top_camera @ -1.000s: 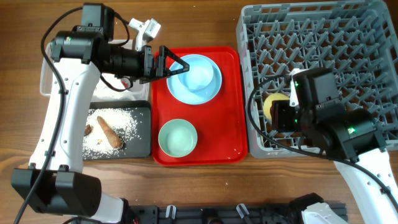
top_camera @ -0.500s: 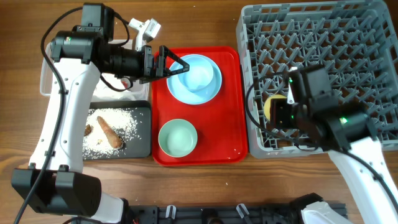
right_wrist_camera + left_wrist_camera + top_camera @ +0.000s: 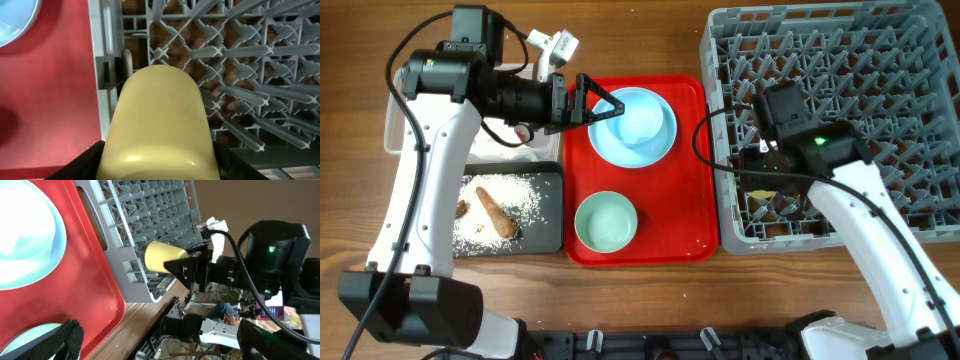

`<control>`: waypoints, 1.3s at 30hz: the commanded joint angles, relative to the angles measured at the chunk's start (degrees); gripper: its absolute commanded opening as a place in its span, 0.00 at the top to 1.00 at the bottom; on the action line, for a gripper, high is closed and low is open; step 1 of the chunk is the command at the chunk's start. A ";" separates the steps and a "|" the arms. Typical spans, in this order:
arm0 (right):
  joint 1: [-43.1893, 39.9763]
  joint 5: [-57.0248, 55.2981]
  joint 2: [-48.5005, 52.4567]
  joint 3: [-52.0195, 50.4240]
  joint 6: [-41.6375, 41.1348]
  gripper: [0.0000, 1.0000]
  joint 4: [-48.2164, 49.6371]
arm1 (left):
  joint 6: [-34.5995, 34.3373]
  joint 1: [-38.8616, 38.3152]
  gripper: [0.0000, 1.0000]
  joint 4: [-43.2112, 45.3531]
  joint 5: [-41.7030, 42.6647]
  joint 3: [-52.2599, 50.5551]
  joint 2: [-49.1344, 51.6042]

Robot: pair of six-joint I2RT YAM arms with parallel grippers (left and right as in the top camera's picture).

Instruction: Sort waste into correct bins and load items into the dishwasher rack

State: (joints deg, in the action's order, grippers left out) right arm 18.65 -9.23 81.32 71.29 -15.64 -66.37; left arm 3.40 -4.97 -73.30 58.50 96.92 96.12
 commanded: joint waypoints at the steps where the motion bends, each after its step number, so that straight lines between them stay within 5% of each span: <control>1: 0.02 -1.53 1.20 -0.55 -1.03 0.57 0.96 | 0.68 -0.44 0.00 0.02 0.31 0.07 0.26; 23: 0.02 -2.84 4.31 -0.55 -1.05 0.56 1.11 | 0.68 -0.44 0.00 0.02 0.31 0.07 0.26; 29: 0.02 -2.82 4.35 -0.55 -1.01 0.39 0.70 | 0.68 -0.44 0.00 0.02 0.31 0.07 0.26; 39: 0.02 -2.82 4.35 -0.55 -0.90 0.28 -0.42 | 0.68 -0.44 0.00 0.02 0.31 0.07 0.26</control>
State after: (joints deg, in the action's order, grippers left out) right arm 18.65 -10.59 84.97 71.29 -15.84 -66.67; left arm 3.40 -4.97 -73.30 58.50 96.92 96.12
